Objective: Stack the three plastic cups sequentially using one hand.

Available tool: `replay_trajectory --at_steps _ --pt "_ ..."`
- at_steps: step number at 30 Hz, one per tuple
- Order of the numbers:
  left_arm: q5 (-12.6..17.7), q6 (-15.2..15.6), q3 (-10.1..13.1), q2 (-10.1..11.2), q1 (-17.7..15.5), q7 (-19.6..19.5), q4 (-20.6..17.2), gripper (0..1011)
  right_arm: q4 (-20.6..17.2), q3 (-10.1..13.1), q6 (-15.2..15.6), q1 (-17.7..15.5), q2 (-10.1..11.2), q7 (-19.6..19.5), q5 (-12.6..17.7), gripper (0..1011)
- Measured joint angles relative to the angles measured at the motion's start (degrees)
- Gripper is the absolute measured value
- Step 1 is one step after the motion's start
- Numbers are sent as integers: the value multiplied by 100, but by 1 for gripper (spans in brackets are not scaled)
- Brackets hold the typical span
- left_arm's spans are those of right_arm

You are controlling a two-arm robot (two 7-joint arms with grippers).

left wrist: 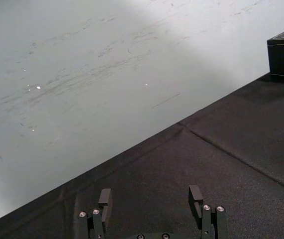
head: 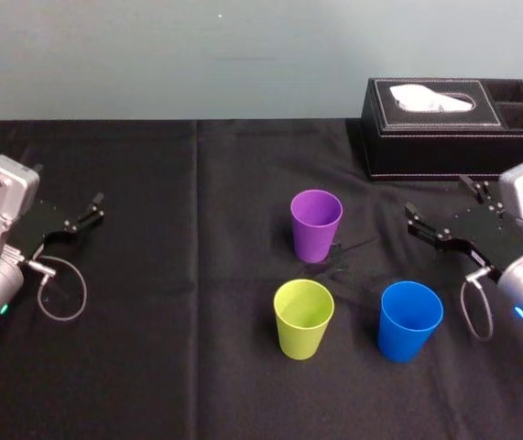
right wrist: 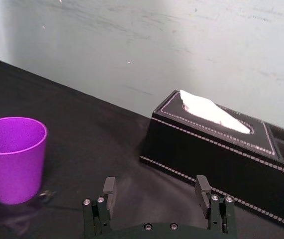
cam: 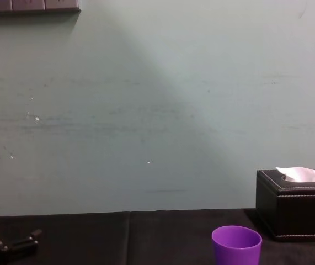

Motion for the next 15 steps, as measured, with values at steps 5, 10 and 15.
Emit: replay_trajectory --at_steps 5,10,15 --pt "0 0 0 0 0 0 0 1011 -117 269 -185 -322 152 511 534 1003" --pt "0 0 0 0 0 0 0 1011 -329 550 -437 -750 378 1018 977 1004" --pt "0 0 0 0 0 0 0 1011 -550 771 -667 -1151 581 1297 1161 1002"
